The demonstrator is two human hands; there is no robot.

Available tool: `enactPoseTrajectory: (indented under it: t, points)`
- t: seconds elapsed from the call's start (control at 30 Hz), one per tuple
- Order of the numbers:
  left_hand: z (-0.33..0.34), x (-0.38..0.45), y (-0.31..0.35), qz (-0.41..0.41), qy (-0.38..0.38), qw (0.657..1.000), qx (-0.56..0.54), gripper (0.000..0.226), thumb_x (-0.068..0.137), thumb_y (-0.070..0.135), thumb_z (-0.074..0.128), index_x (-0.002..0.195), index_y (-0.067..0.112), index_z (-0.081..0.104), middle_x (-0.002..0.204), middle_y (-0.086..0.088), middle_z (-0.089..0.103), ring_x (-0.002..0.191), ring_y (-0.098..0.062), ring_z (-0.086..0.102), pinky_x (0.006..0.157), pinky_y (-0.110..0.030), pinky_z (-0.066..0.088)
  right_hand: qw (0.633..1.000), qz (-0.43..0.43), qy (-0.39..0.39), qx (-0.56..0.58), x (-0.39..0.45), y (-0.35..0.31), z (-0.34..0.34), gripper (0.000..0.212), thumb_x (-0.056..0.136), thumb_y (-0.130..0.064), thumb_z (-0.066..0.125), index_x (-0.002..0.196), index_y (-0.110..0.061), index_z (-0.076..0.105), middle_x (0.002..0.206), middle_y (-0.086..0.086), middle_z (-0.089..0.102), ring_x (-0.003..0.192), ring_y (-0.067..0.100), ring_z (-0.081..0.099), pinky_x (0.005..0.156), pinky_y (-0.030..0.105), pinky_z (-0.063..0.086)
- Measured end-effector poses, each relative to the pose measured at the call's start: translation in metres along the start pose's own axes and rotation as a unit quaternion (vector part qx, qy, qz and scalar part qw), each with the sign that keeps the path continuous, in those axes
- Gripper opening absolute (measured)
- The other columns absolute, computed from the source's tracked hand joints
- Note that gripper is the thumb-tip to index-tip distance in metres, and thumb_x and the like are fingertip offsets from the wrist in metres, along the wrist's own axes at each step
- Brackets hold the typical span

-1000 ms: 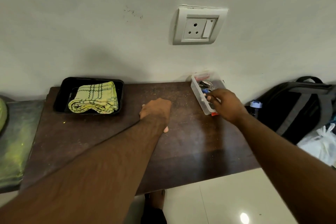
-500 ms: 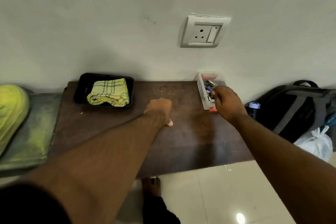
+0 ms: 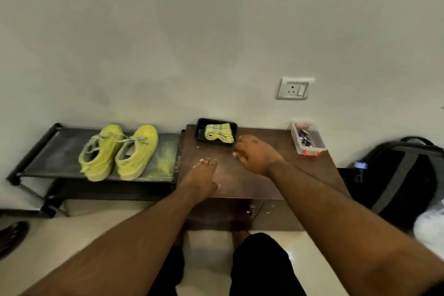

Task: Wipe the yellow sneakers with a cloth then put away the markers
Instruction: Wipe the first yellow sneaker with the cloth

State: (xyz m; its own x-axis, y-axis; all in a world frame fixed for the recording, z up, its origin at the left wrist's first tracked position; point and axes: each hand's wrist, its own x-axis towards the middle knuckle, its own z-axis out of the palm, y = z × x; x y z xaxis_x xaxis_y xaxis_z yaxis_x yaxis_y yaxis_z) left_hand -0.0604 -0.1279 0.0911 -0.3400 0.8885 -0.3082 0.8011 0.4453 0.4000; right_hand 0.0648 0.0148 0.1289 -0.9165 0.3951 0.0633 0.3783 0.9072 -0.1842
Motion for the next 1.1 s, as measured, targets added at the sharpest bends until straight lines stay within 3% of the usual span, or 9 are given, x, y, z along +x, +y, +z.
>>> enactPoseTrajectory:
  t: [0.27,0.53,0.77,0.87,0.93,1.03,1.07,1.1]
  points:
    - [-0.050,-0.070,-0.085,-0.052,0.075,0.996,-0.010,0.071,0.088,0.029,0.061,0.147,0.009,0.027,0.150,-0.012,0.031,0.142,-0.027,0.024,0.113,-0.034,0.025,0.999,-0.031,-0.004,-0.001,0.024,-0.133,0.022,0.031,0.096,-0.027,0.045,0.120,-0.015,0.059,0.122,0.005,0.052,0.120,0.020,0.044,0.100,0.035,0.041]
    - [-0.049,-0.061,-0.179,-0.122,0.070,0.989,-0.046,0.042,0.091,0.033,0.056,0.125,0.009,0.049,0.131,-0.013,0.052,0.120,-0.029,0.049,0.095,-0.035,0.041,0.996,-0.041,-0.070,-0.030,0.092,-0.173,0.059,0.034,0.091,-0.026,0.052,0.124,-0.017,0.056,0.124,0.005,0.050,0.124,0.023,0.041,0.101,0.040,0.041]
    - [-0.056,0.007,-0.222,-0.138,0.034,0.989,-0.028,0.039,0.092,0.037,0.052,0.119,0.009,0.053,0.125,-0.015,0.056,0.113,-0.033,0.055,0.089,-0.039,0.047,0.992,0.040,-0.117,0.036,0.135,-0.139,0.088,0.045,0.092,-0.024,0.055,0.135,-0.023,0.048,0.133,0.000,0.044,0.123,0.019,0.045,0.101,0.035,0.042]
    - [-0.065,0.038,-0.231,-0.143,0.036,0.989,-0.029,0.048,0.093,0.041,0.050,0.126,0.007,0.051,0.132,-0.016,0.052,0.119,-0.033,0.052,0.094,-0.040,0.044,0.990,0.055,-0.129,0.024,0.146,-0.111,0.093,0.049,0.091,-0.023,0.055,0.139,-0.023,0.044,0.139,0.000,0.040,0.127,0.020,0.041,0.103,0.036,0.040]
    - [-0.066,0.060,-0.236,-0.153,0.050,0.986,-0.048,0.048,0.095,0.036,0.048,0.130,0.003,0.049,0.135,-0.017,0.051,0.122,-0.033,0.049,0.095,-0.035,0.042,0.989,0.066,-0.132,-0.003,0.157,-0.088,0.096,0.051,0.091,-0.026,0.057,0.140,-0.022,0.043,0.143,0.002,0.038,0.130,0.022,0.038,0.105,0.037,0.039]
    - [-0.057,0.089,-0.245,-0.197,0.032,0.978,-0.059,0.038,0.100,0.018,0.039,0.130,-0.003,0.049,0.134,-0.019,0.051,0.122,-0.034,0.049,0.068,-0.013,0.035,0.989,0.080,-0.121,-0.029,0.173,-0.054,0.100,0.051,0.088,-0.025,0.059,0.137,-0.021,0.046,0.138,0.004,0.044,0.126,0.023,0.042,0.103,0.037,0.040]
    - [-0.053,0.096,-0.248,-0.212,0.041,0.974,-0.066,0.036,0.100,0.015,0.040,0.128,-0.003,0.051,0.132,-0.019,0.053,0.120,-0.034,0.050,0.067,-0.013,0.036,0.988,0.087,-0.120,-0.034,0.177,-0.044,0.100,0.052,0.087,-0.023,0.061,0.137,-0.021,0.047,0.137,0.005,0.045,0.125,0.025,0.042,0.103,0.038,0.040]
    - [-0.049,0.101,-0.250,-0.230,0.057,0.968,-0.081,0.034,0.099,0.015,0.042,0.126,-0.003,0.053,0.130,-0.018,0.055,0.118,-0.033,0.052,0.077,-0.017,0.041,0.987,0.095,-0.120,-0.044,0.180,-0.033,0.099,0.052,0.086,-0.022,0.062,0.137,-0.021,0.048,0.137,0.006,0.045,0.126,0.027,0.042,0.103,0.038,0.040]
